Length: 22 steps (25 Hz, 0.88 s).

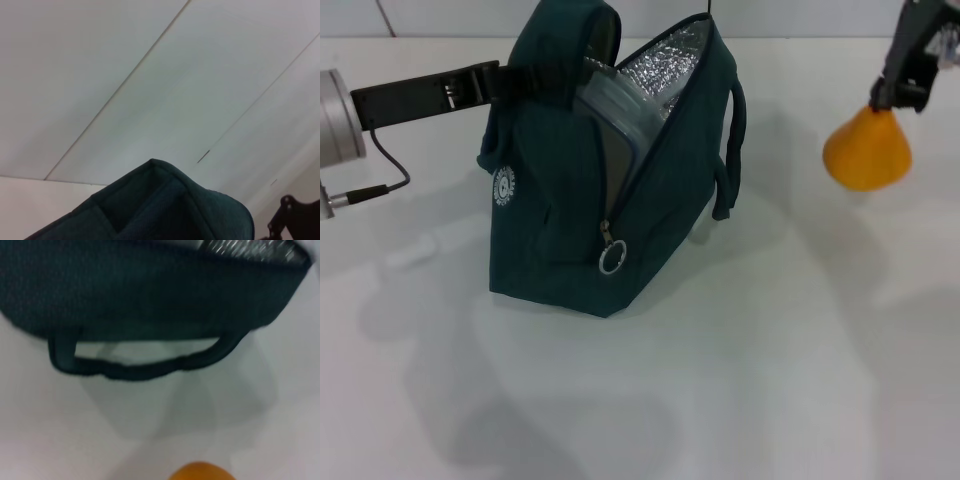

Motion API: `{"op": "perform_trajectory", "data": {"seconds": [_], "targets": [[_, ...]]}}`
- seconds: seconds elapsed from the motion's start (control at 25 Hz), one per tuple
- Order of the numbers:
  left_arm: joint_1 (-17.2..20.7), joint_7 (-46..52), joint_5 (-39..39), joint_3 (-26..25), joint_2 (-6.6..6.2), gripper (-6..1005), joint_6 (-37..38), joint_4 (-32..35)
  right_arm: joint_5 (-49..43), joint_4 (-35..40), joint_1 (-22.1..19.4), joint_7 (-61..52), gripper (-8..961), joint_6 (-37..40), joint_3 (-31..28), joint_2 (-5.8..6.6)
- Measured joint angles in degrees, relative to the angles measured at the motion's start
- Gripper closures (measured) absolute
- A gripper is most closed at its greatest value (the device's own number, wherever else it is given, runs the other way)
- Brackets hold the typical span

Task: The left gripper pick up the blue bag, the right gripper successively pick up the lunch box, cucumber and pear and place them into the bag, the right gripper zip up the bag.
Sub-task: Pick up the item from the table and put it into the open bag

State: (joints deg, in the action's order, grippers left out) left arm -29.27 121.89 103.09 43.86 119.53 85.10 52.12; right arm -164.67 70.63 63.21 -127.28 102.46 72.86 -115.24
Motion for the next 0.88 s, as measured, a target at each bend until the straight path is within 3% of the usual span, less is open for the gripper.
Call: {"op": "perform_trajectory", "data": {"seconds": [0.28,0.88], "targets": [[0.1,-0.5,-0.2,-0.1,-0.03,967,0.0,-0.6,0.4,1.8,5.3,0.0,916,-0.4,-6.6,-0.06],[0.6,-0.5,-0.2,0.1,-0.09,968,0.0,-0.5,0.4,3.0,15.0,0.0,900,-2.8,-9.5,0.13]]}}
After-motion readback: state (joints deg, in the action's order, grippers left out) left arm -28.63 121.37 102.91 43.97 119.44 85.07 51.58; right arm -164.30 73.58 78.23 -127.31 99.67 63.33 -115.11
